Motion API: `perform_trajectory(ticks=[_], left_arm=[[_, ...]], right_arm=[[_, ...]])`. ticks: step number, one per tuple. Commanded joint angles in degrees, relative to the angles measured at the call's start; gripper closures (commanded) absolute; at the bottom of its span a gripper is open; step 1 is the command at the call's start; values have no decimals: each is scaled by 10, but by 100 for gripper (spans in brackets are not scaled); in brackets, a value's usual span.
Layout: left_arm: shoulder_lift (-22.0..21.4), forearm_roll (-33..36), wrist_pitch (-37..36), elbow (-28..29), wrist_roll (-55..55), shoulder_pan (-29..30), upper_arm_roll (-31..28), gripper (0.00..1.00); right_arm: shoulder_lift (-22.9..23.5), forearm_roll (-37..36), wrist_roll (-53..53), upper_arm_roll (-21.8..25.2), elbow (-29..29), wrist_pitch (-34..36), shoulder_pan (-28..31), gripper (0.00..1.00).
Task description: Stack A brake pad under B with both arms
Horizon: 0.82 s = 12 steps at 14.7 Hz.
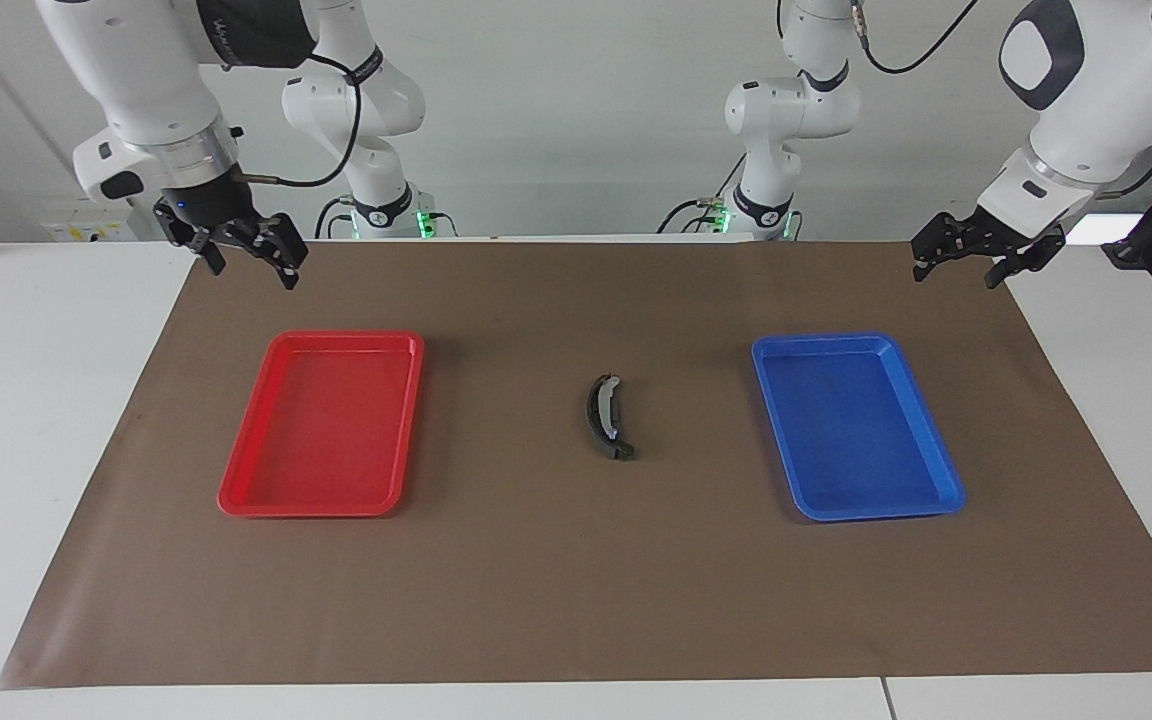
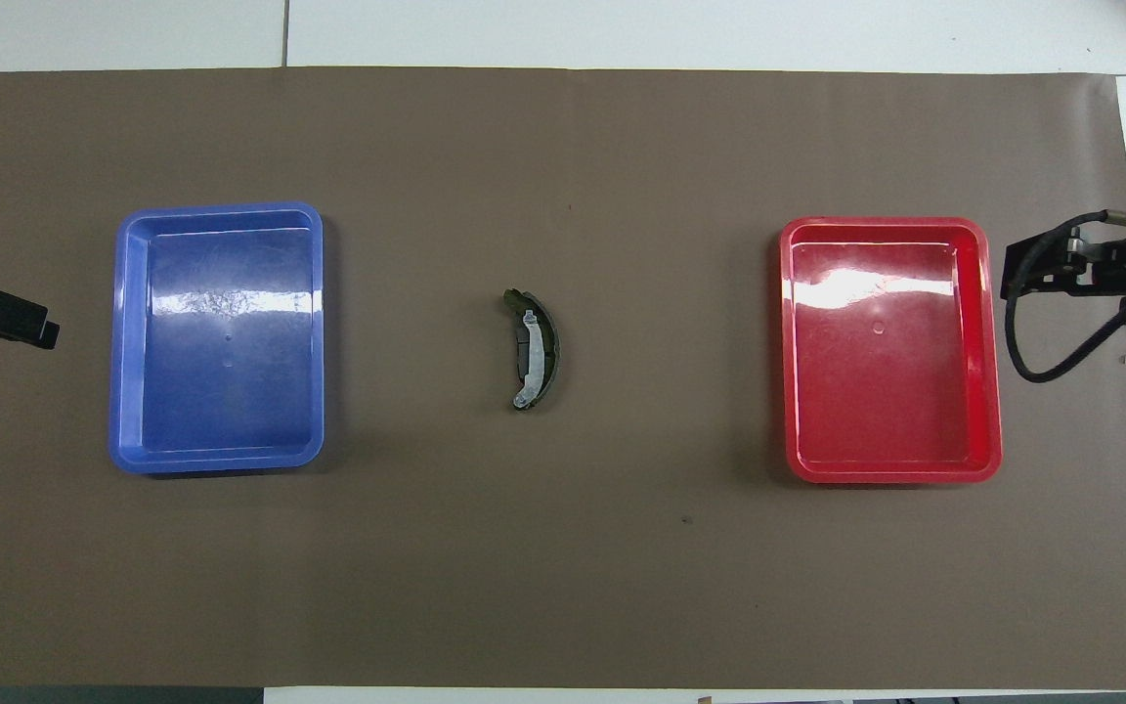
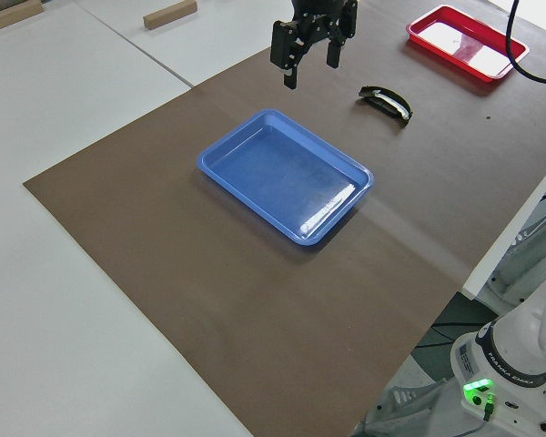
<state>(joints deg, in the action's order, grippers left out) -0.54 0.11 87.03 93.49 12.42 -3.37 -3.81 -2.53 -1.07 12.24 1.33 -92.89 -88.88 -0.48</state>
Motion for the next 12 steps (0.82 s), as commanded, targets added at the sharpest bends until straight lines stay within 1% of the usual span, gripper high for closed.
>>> perform_trajectory(ticks=[1,10,12], left_arm=[[-2,-2,-7,0,1,6,3,0],[-2,-2,-7,0,0,6,3,0],[-2,-2,-7,0,0,6,3,0]], right_arm=[[9,17,-38,24,23,29,0,0],[0,17,-40,17,8,37,-7,0],[2,8,-94,16,14,34,-11,0]])
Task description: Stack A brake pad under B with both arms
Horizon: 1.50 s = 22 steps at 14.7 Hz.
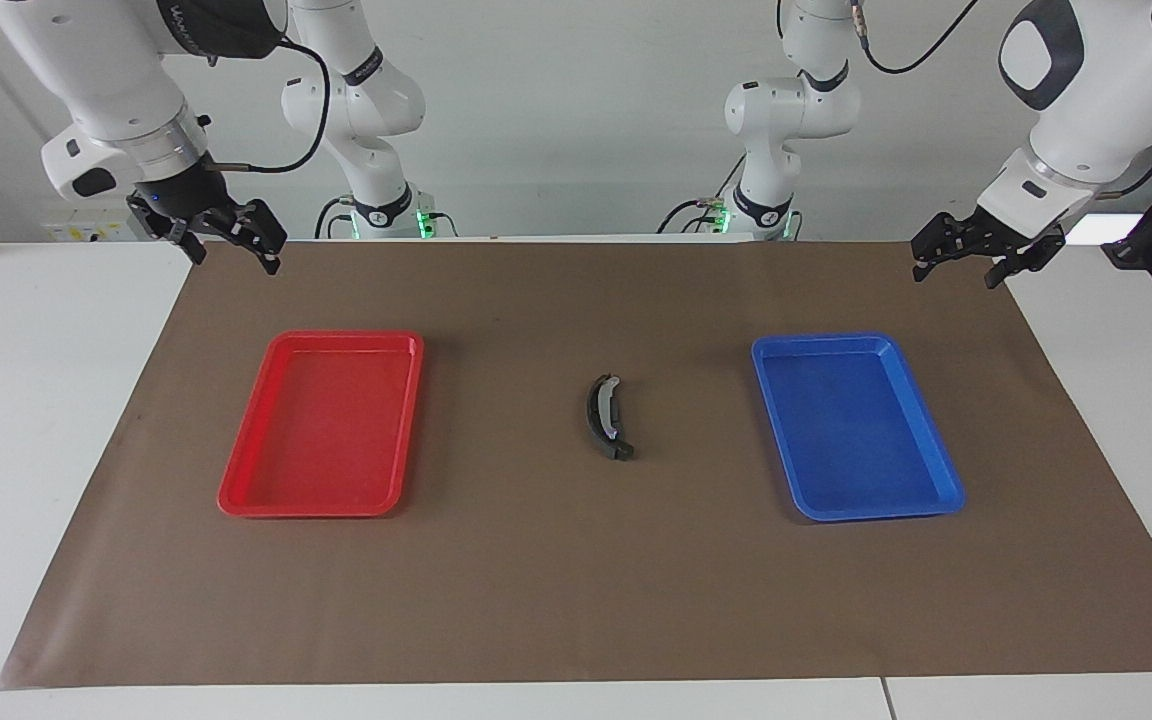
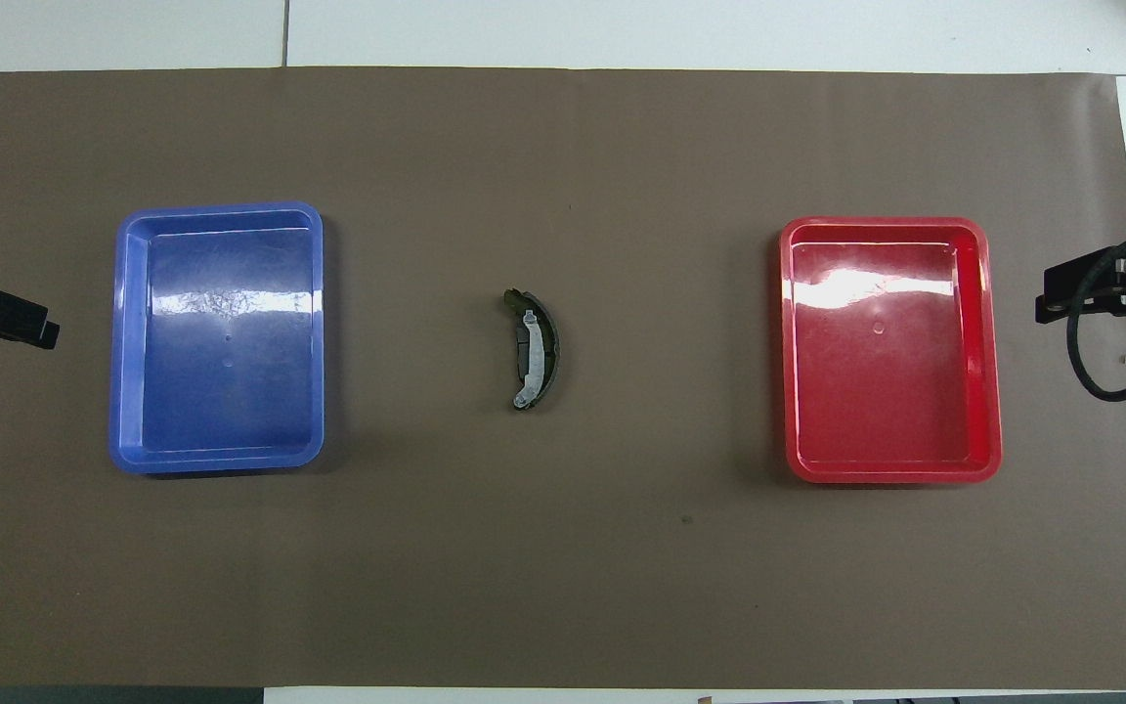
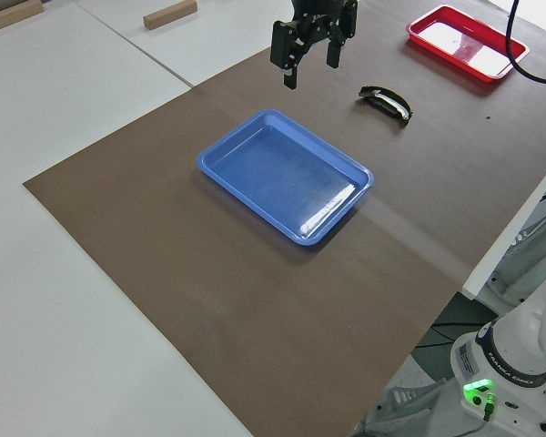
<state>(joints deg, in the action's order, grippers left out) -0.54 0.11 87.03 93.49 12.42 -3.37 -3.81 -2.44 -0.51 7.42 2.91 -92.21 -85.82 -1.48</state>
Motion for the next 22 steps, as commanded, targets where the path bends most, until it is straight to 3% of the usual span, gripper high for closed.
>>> perform_trajectory(ticks=[1,6,22], left_arm=[[-2,-2,-7,0,1,6,3,0],[-2,-2,-7,0,0,6,3,0],[-2,-2,-7,0,1,6,3,0]], right_arm=[[3,1,-55,-1,10,-1,-2,0],[4,-4,-54,-1,10,-22,-1,0],[2,-12,-50,0,19,7,-3,0]])
